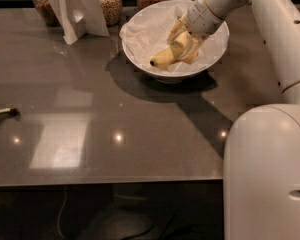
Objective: Pick banana from white bowl
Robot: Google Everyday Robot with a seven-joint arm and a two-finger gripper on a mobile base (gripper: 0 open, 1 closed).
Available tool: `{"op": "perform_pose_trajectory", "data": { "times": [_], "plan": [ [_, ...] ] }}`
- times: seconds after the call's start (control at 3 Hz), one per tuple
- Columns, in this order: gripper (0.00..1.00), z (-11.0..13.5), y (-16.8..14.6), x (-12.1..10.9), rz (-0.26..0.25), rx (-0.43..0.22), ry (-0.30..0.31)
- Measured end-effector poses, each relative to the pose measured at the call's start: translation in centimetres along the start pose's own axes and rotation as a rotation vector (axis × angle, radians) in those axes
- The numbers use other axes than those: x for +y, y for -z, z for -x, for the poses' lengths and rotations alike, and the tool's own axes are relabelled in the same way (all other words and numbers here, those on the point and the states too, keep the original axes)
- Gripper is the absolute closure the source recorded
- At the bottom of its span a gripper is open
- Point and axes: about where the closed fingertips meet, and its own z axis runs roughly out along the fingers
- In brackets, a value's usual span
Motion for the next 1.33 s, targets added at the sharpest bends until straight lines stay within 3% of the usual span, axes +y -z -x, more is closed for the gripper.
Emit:
{"op": "perform_pose_trajectory", "data": {
  "times": [0.33, 1.0, 1.33],
  "plan": [
    [1.00, 0.7, 0.7, -0.6, 0.021, 0.038, 0.025],
    [1.00, 1.2, 2.5, -1.3, -0.007, 0.079, 0.039],
    [1.00, 2.0, 5.4, -1.4, -0.101, 0.047, 0.033]
  ]
}}
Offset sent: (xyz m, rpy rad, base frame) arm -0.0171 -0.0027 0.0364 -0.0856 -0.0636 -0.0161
